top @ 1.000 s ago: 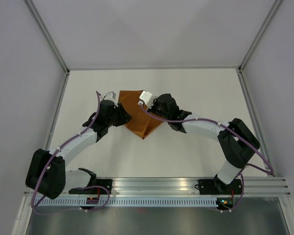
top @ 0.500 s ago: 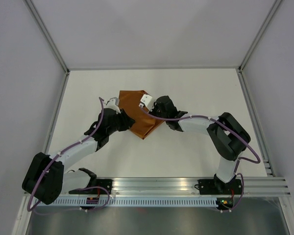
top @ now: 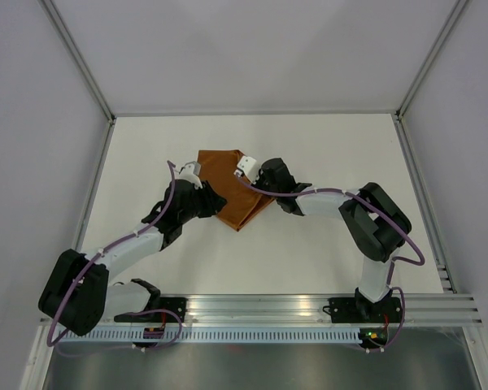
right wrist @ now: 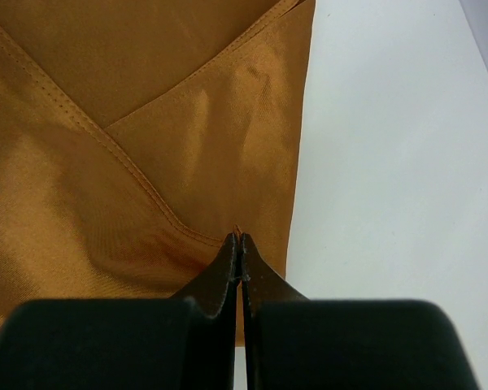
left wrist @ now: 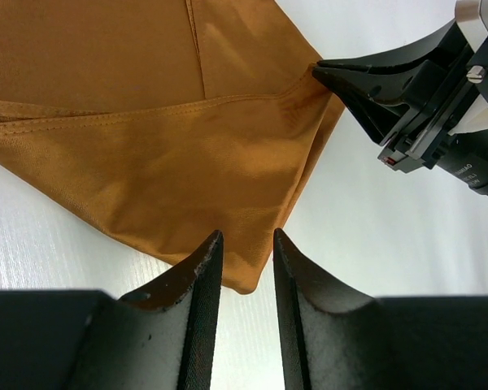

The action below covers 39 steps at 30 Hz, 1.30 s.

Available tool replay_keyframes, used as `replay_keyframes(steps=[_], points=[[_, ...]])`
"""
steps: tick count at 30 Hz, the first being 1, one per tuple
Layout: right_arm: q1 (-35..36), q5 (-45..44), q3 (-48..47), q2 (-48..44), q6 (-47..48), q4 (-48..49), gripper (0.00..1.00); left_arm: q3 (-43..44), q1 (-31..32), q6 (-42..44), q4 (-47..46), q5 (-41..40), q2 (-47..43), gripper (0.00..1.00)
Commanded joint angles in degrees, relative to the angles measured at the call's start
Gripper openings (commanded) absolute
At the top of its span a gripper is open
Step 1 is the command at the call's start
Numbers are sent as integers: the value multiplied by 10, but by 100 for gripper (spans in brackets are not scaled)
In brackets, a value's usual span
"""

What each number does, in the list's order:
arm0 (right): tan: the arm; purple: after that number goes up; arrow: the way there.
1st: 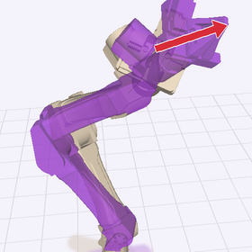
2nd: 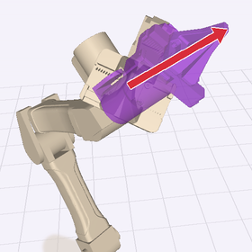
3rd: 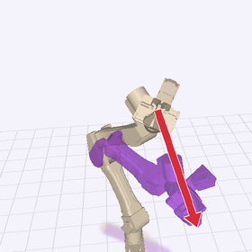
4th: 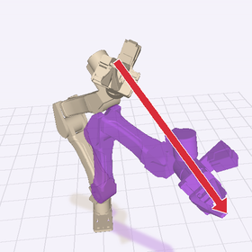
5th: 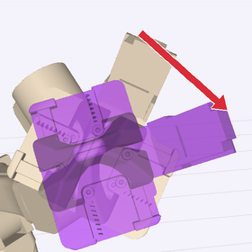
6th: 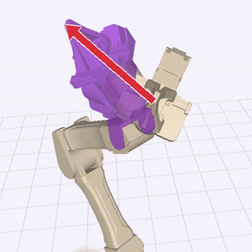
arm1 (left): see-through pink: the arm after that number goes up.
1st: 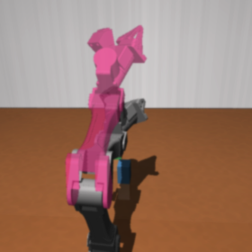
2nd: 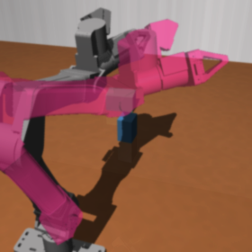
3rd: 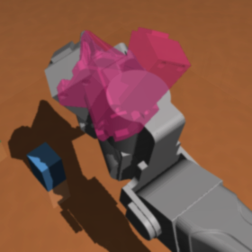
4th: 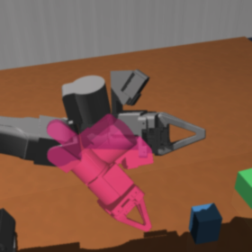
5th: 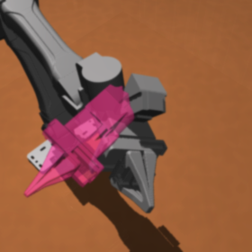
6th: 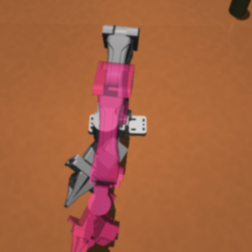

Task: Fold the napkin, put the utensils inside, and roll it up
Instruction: Fold the napkin at the center of the board.

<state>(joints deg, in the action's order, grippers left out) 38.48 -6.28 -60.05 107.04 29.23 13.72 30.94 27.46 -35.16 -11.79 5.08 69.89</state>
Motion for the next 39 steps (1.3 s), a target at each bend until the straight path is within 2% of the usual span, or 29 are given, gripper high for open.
replay_keyframes(steps=[1, 5, 7, 10, 14, 19, 25, 30, 35, 39], points=[[-4, 0, -9, -2, -12, 1, 1, 5, 2, 25, -29, 10, 7, 37], [-9, 2, -9, -3, -15, -8, 11, 8, 3, 26, -34, 14, 14, 40], [-12, 4, -10, -2, -22, -9, 12, 10, 3, 26, -37, 15, 17, 40], [-17, 6, -9, -2, -26, -12, 20, 11, 5, 26, -39, 16, 19, 41], [-24, 7, -12, -3, -30, -17, 36, 11, 6, 29, -40, 19, 20, 43], [-34, 5, -13, -11, -41, -28, 42, 18, 8, 32, -35, 19, 18, 44], [-62, 26, -36, -43, -63, -70, 42, 56, 15, 49, -12, 26, 31, 46], [-110, 58, -88, -75, -109, -157, 41, 101, 23, 69, 25, 31, 45, 46], [-150, 101, -132, -89, -134, -240, 42, 106, 24, 81, 33, 23, 38, 47], [-159, 93, -140, -104, -138, -270, 42, 101, 27, 84, 22, 12, 44, 50]])
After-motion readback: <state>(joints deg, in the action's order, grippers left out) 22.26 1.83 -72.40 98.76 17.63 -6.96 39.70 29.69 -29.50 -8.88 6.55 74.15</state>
